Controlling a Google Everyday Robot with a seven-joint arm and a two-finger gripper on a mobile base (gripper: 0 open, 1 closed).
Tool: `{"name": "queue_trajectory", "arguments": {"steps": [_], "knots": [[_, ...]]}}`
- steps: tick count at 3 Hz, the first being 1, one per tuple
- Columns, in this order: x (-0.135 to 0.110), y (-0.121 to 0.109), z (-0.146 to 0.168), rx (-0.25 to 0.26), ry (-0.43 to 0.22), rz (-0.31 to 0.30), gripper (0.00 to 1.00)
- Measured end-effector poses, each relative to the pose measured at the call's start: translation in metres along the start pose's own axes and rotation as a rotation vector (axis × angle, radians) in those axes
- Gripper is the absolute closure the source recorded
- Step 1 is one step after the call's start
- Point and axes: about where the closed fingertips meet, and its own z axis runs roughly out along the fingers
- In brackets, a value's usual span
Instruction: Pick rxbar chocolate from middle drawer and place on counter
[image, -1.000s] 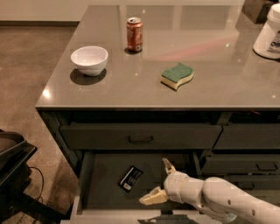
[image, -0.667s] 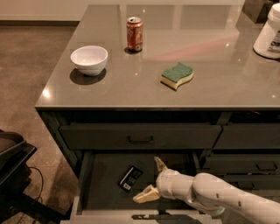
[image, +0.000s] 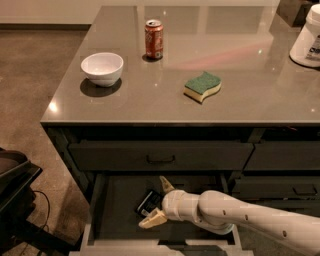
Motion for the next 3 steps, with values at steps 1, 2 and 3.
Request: {"name": "queue_trajectory", "arguments": {"steps": [1,2,3], "knots": [[0.008,-0.002,0.012,0.010,0.010,0.011,0.00],[0.035,-0.023,0.036,0.061,0.056,0.035,0.00],[0.036,-0.023,0.037,0.061,0.058,0.034,0.00]]}}
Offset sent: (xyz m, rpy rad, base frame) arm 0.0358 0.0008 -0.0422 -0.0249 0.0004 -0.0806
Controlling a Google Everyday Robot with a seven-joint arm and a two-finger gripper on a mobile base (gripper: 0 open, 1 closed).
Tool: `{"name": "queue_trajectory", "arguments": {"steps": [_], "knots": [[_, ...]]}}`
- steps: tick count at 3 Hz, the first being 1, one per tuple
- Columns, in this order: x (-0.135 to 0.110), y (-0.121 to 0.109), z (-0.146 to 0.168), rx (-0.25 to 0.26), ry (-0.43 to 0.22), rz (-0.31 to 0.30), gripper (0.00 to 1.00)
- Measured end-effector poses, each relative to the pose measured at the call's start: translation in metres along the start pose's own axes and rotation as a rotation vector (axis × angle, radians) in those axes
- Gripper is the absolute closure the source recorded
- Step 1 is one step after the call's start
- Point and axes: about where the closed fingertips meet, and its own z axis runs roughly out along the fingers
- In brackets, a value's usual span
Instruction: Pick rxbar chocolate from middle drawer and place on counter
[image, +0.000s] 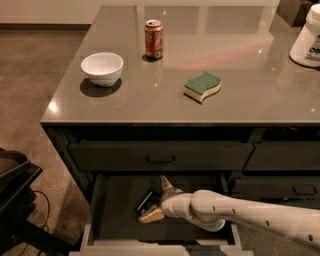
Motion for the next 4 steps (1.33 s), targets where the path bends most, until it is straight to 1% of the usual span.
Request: {"name": "queue_trajectory", "arguments": {"steps": [1,2,3,4], "knots": [[0.011,-0.004,0.011,-0.013,0.056,-0.003,0.00],[0.034,-0.015,0.020,-0.012,0.117,0.029,0.00],[0.057,-0.021,0.028,-0.001,0.158,0.070,0.00],[0.061,-0.021,0.029,0.000,0.165,0.075,0.00]]}}
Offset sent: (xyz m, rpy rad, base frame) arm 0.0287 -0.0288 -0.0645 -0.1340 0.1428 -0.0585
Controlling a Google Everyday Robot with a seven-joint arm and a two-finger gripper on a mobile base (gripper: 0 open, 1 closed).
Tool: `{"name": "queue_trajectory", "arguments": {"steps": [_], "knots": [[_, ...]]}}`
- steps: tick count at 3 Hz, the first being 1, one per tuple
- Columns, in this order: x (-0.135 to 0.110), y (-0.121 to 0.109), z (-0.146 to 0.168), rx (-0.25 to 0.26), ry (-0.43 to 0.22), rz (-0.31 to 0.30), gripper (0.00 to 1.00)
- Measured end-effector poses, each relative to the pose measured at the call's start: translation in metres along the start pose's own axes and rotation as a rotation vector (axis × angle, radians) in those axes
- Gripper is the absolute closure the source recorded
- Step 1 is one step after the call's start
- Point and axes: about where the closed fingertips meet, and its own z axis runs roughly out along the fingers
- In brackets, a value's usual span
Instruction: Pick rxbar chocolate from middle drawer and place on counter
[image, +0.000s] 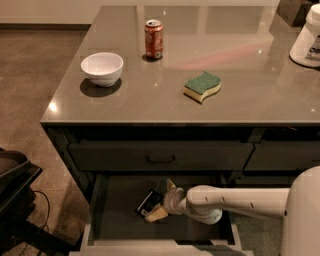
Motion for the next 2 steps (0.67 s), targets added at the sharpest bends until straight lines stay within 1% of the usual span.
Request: {"name": "queue_trajectory", "arguments": {"steps": [1,2], "knots": [[-0.002,0.009,0.010,-0.017,-0.020,0.033,0.00],[-0.011,0.020,0.018,-0.052,-0.046,0.070,0.00]]}}
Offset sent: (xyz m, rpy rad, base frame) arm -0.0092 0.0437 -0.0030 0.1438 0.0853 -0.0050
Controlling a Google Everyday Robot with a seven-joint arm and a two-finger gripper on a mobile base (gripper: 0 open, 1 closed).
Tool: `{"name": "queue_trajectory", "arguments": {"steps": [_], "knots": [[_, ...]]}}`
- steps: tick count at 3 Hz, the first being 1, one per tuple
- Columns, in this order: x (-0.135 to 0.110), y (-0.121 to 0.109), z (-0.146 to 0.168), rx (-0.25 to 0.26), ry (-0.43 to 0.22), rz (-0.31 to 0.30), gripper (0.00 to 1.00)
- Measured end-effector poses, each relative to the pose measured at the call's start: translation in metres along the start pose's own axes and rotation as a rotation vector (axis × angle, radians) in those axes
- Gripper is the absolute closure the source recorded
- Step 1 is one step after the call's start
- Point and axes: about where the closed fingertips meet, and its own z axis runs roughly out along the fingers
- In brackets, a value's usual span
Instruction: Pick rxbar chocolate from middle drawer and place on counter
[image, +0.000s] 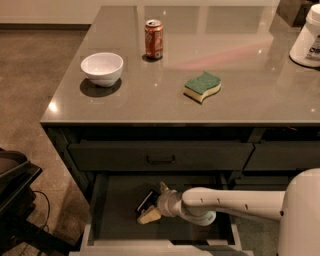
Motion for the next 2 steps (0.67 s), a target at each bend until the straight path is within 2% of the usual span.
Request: {"name": "queue_trajectory", "arguments": {"steps": [1,2], "knots": [[-0.0001,0.0003,0.0002,-0.001,0.000,0.000,0.00],[0.0018,0.0023,0.0038,0.018,0.005,-0.026,0.00]]}}
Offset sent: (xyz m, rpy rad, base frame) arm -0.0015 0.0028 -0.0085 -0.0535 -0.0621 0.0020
